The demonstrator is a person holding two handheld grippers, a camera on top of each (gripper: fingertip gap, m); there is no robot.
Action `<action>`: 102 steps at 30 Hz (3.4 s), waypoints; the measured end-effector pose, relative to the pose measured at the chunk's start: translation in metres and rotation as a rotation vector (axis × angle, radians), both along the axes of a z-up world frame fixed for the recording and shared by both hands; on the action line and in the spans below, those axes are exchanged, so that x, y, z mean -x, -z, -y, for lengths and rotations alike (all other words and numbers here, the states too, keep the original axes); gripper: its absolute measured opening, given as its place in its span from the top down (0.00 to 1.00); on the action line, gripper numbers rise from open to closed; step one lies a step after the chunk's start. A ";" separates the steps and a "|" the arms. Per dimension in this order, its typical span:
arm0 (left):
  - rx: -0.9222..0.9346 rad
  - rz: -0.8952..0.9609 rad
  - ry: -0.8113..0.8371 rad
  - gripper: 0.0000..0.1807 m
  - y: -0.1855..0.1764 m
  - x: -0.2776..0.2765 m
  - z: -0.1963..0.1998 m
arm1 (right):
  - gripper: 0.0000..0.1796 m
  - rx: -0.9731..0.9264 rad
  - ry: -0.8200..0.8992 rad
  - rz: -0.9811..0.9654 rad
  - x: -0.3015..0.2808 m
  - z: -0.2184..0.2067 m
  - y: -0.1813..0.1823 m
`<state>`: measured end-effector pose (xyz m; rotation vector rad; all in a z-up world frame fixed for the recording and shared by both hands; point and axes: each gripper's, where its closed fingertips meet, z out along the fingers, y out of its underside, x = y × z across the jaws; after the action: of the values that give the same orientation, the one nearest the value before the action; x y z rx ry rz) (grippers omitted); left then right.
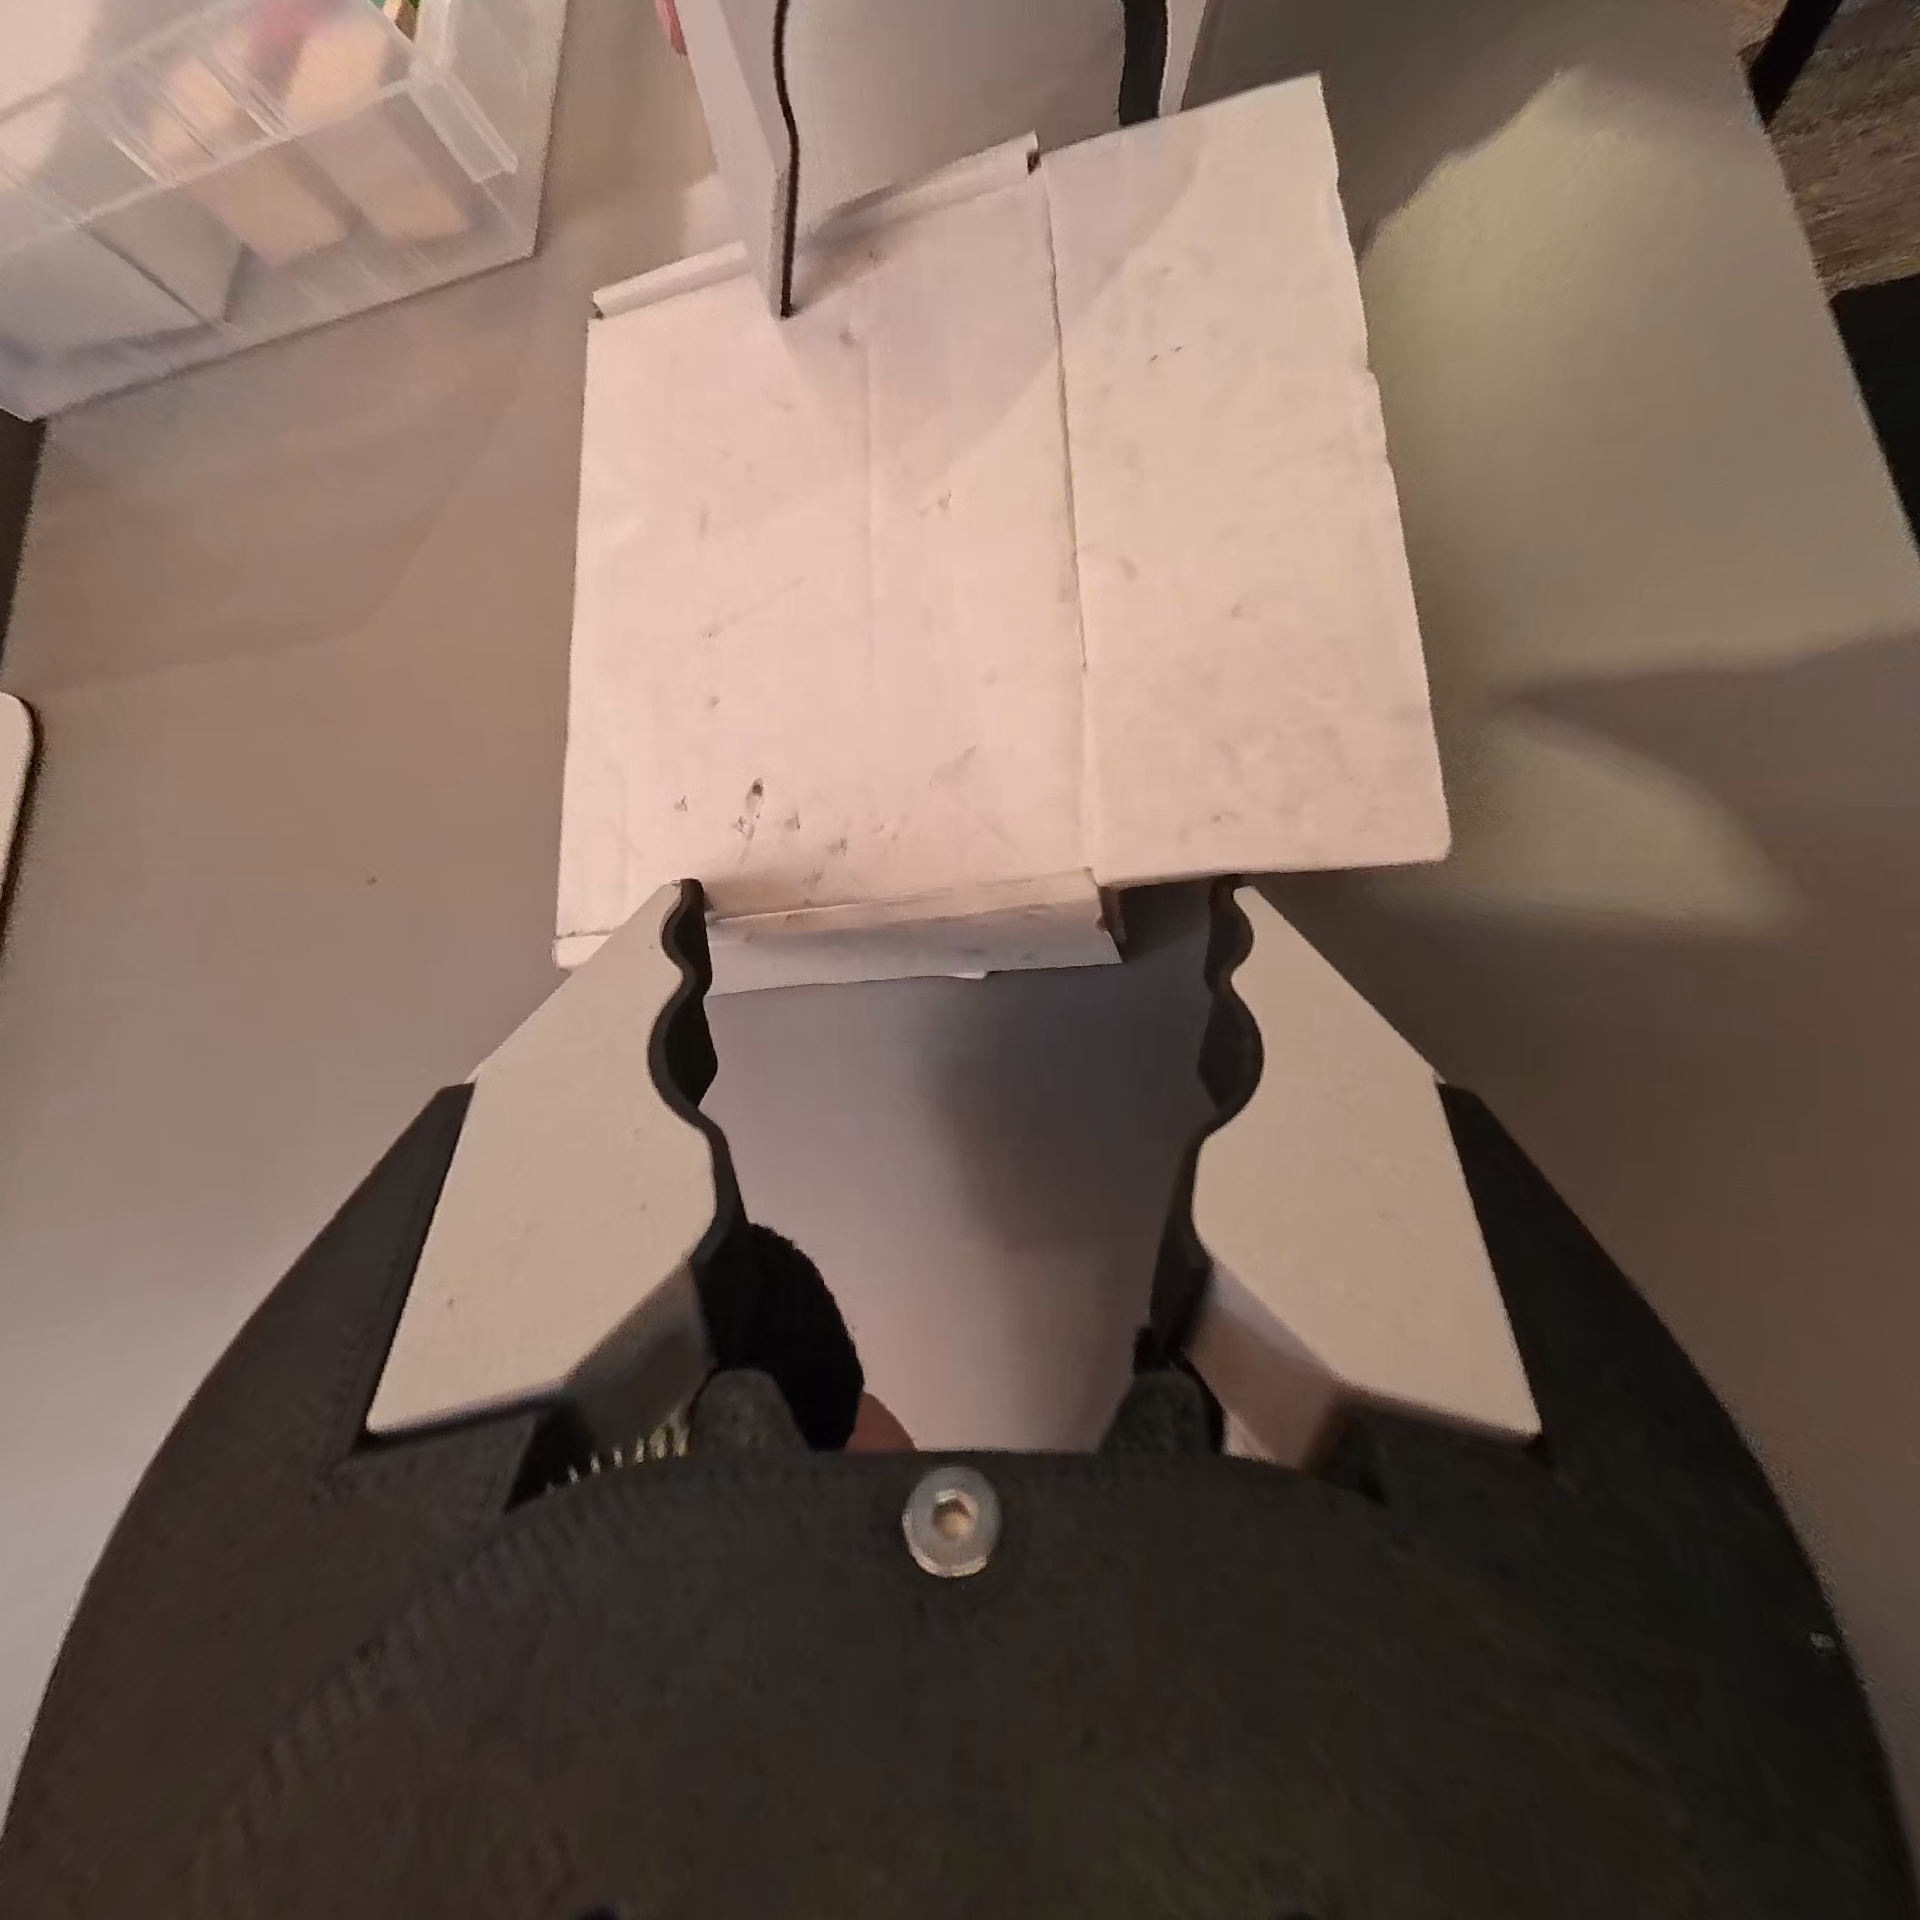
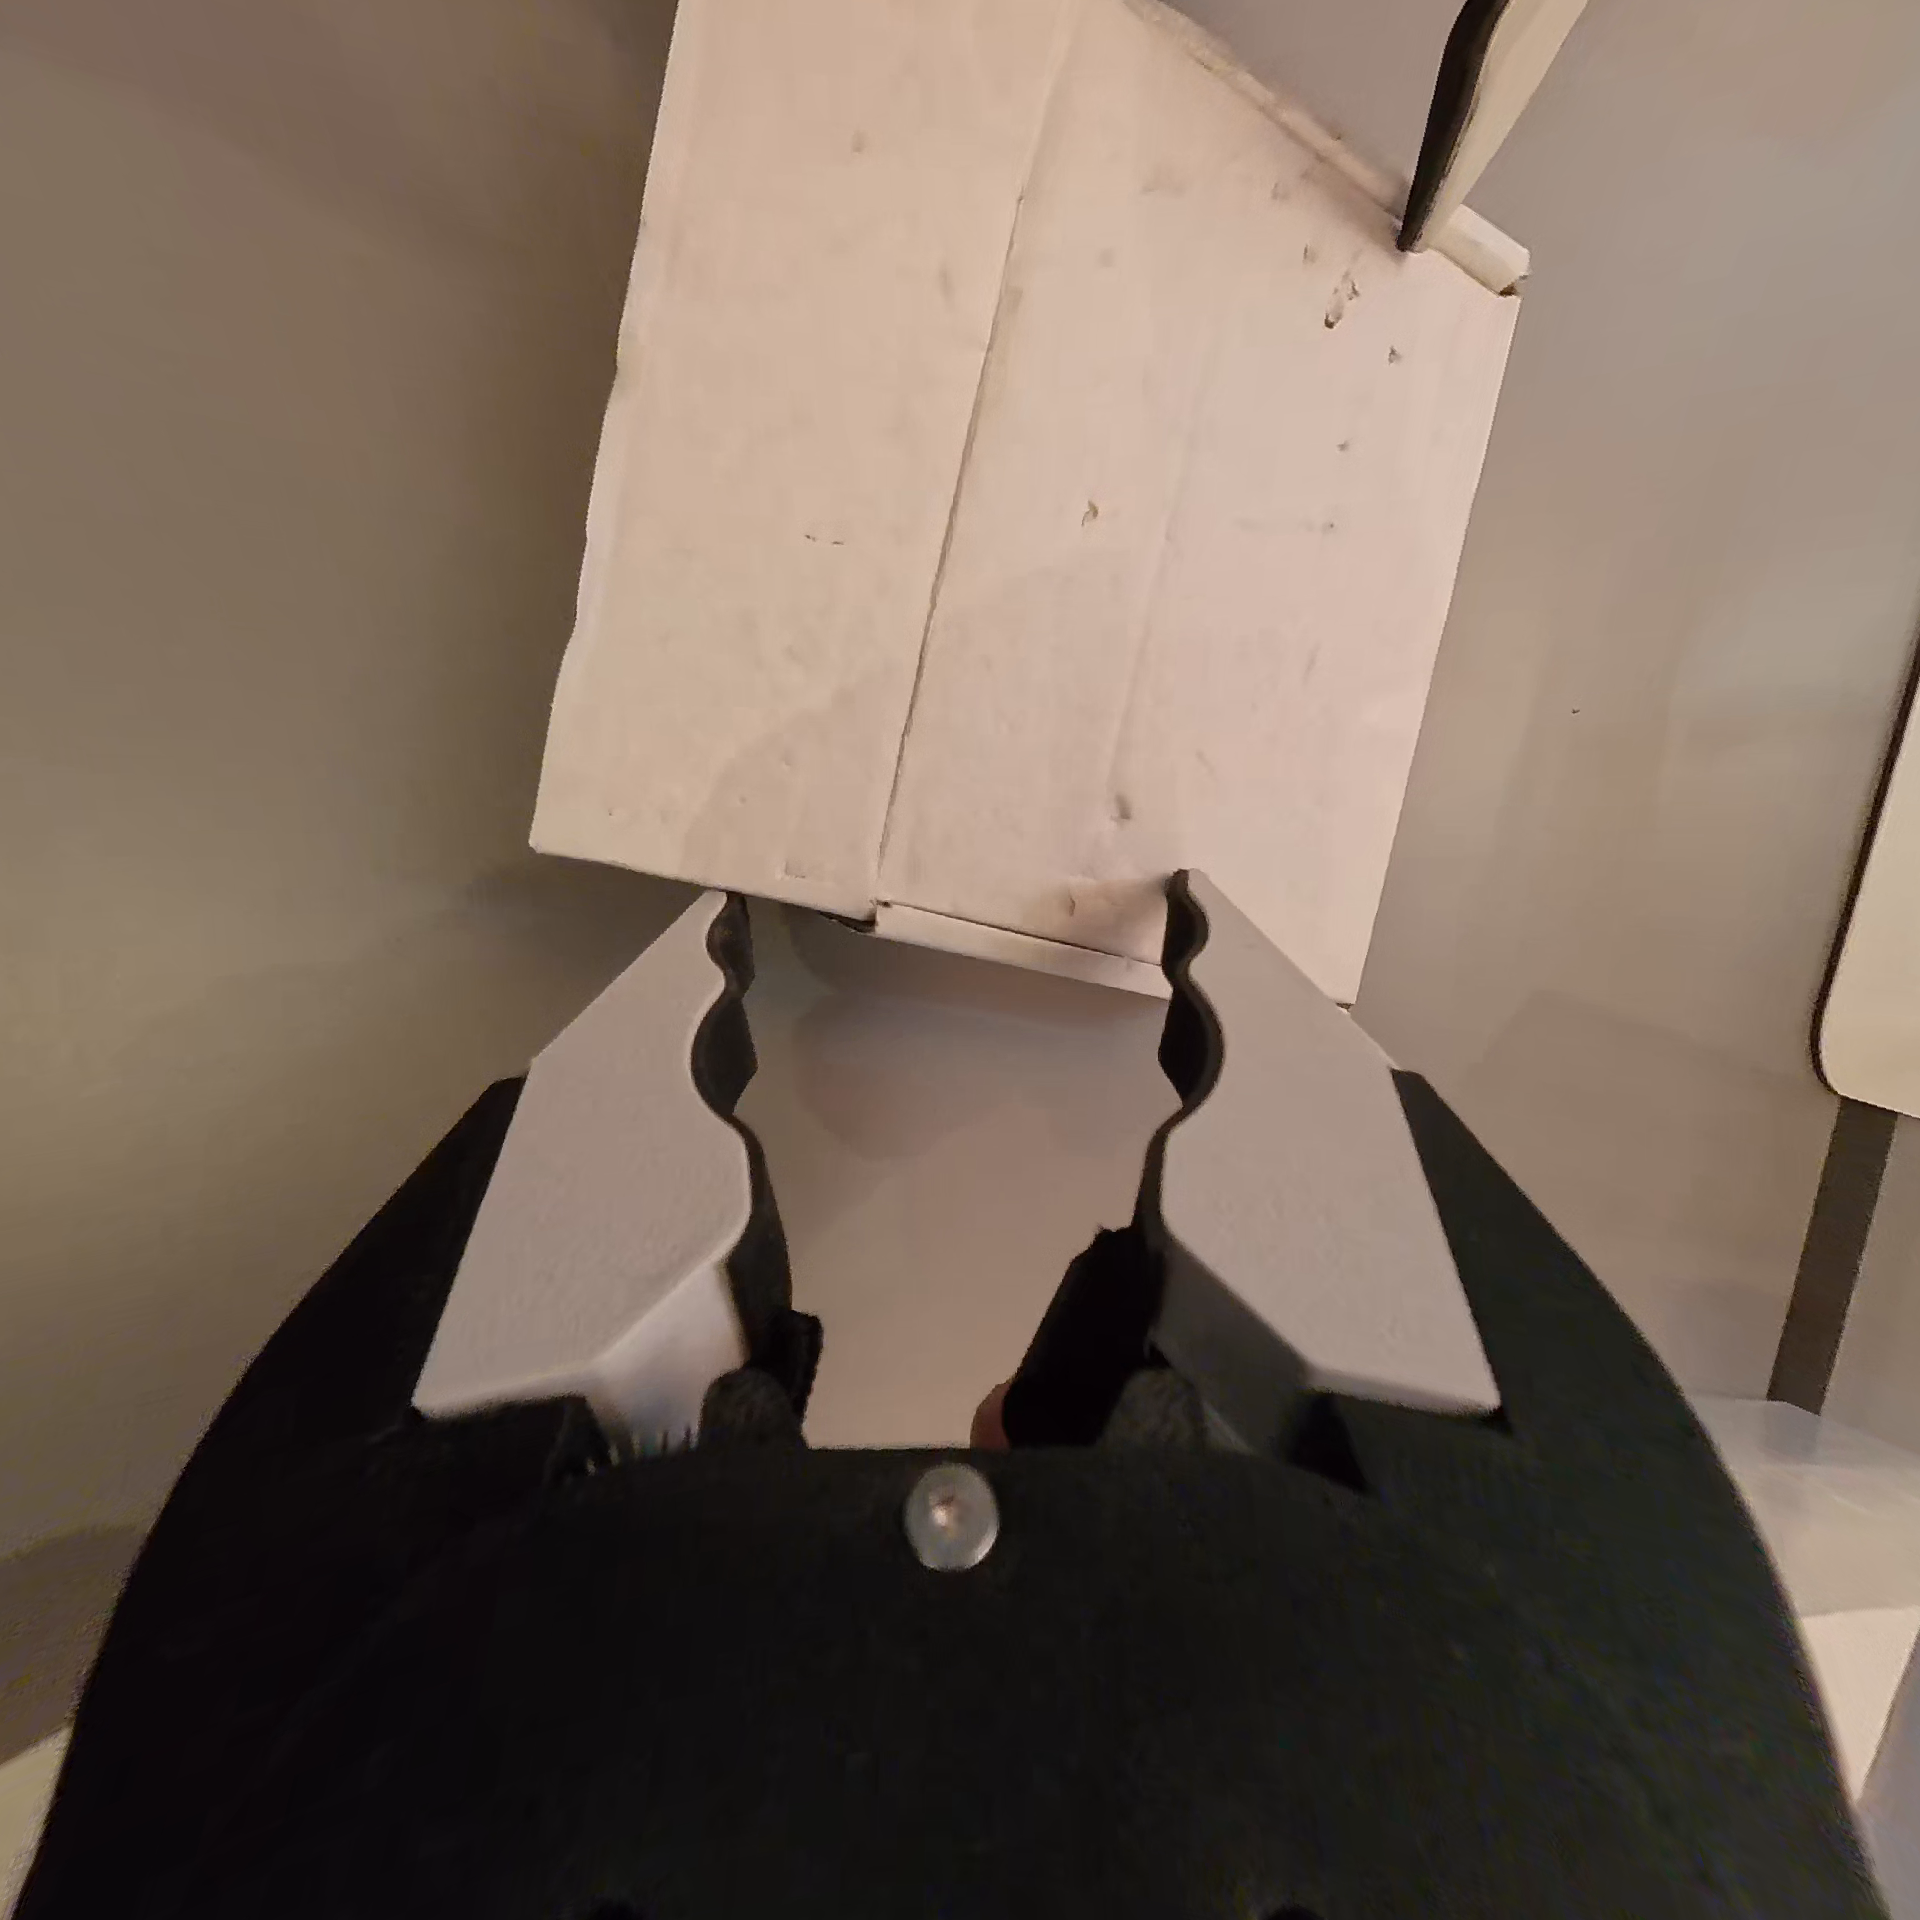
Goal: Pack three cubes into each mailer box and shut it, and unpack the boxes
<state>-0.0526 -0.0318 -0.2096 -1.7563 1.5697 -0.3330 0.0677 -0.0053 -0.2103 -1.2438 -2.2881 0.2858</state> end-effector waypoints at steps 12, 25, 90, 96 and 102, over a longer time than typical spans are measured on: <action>-0.044 0.040 0.075 0.39 0.005 -0.004 0.009 | 0.59 -0.141 0.018 0.016 0.001 -0.005 0.003; 0.095 0.068 0.163 0.43 -0.004 0.000 0.010 | 0.59 -0.098 -0.001 0.014 0.000 -0.004 0.002; 0.015 -0.085 0.227 0.44 0.003 -0.007 0.011 | 0.65 -0.056 -0.030 0.129 -0.001 -0.007 -0.003; 0.115 -0.011 0.231 0.46 -0.004 -0.008 0.011 | 0.64 -0.024 -0.037 0.134 -0.001 -0.006 -0.004; 0.115 0.002 0.242 0.48 -0.004 -0.008 0.010 | 0.65 -0.027 -0.031 0.128 -0.001 -0.006 -0.003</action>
<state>-0.0448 -0.0416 -0.2057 -1.6517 1.7967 -0.5519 0.0688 0.0011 -0.2069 -1.2470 -2.4131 0.1907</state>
